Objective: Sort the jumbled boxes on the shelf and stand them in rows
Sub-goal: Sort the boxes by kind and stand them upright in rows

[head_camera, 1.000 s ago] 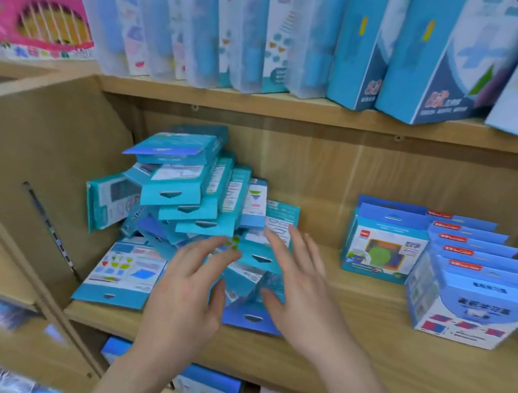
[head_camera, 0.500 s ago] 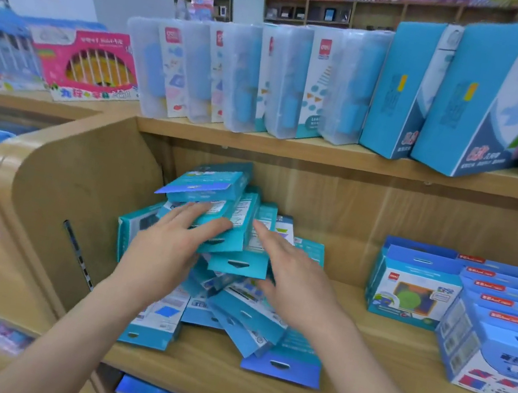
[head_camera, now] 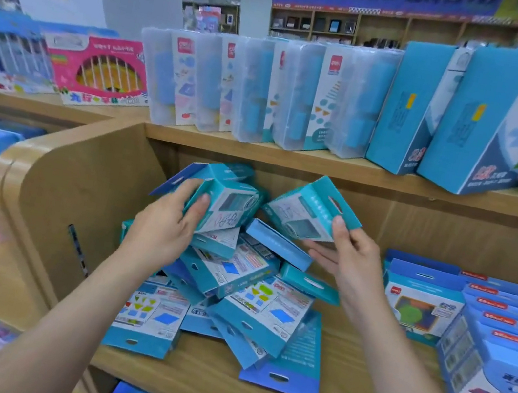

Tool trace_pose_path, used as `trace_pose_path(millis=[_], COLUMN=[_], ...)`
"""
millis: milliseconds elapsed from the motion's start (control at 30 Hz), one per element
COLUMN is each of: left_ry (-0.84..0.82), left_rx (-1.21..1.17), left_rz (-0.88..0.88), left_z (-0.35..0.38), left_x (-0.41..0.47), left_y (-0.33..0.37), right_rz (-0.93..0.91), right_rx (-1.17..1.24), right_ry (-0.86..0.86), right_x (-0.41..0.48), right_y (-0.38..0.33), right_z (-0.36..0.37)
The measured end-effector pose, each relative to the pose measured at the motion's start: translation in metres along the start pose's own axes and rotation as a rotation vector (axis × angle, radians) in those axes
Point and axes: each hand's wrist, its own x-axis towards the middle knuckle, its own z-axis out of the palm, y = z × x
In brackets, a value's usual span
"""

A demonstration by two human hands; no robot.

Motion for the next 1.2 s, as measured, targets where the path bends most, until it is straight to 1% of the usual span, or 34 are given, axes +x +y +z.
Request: trace_pose_path(millis=[67,100,200,300,400,467,533,600,700,733,767,833,900,1000,1100,1200], left_ry=[0.124,0.189,0.287,0.370,0.461,0.487,0.488,0.491,0.464,0.450,0.439,0.425,0.396,0.302,0.207,0.071], left_rx=[0.141,0.146,-0.022,-0.161,-0.259,-0.348,-0.443,-0.556,-0.774,-0.823,-0.857,-0.904,-0.927,-0.929,-0.868,-0.778], left_rz=[0.134,0.188,0.260,0.285,0.308,0.296,0.259,0.214,0.083,0.039,0.005,-0.043,-0.060,-0.063,0.006,0.109], left_z=[0.005,0.007,0.010,0.005,-0.003,-0.006,-0.008,-0.011,-0.014,-0.014,-0.013,-0.011,-0.008,-0.002,0.005,0.012], left_x=[0.000,-0.001,-0.001,0.000,-0.004,-0.007,-0.010,-0.010,-0.008,-0.007,-0.005,-0.004,-0.003,-0.004,-0.008,-0.016], left_y=[0.002,0.006,0.017,0.032,0.048,0.057,0.062,0.064,0.067,0.068,0.069,0.070,0.072,0.079,0.093,0.113], right_rz=[0.008,0.003,-0.002,0.057,0.072,0.053,0.012,-0.073,-0.217,-0.254,-0.273,-0.256,-0.208,-0.166,-0.072,0.036], right_rx=[0.088,0.120,0.294,0.471,0.560,0.580,0.546,0.471,0.331,0.289,0.251,0.153,0.046,-0.107,-0.214,-0.194], right_ry=[0.040,0.056,0.112,0.157,0.195,0.232,0.286,0.365,0.529,0.554,0.550,0.483,0.396,0.306,0.216,0.210], right_x=[-0.006,-0.008,-0.018,-0.029,-0.038,-0.041,-0.044,-0.048,-0.054,-0.056,-0.058,-0.062,-0.065,-0.068,-0.073,-0.081], right_y=[0.002,0.002,0.003,0.008,0.012,0.012,0.008,-0.004,-0.032,-0.041,-0.049,-0.058,-0.060,-0.051,-0.027,-0.005], right_z=[-0.008,-0.011,-0.025,-0.039,-0.052,-0.060,-0.068,-0.074,-0.083,-0.087,-0.091,-0.098,-0.106,-0.120,-0.135,-0.149])
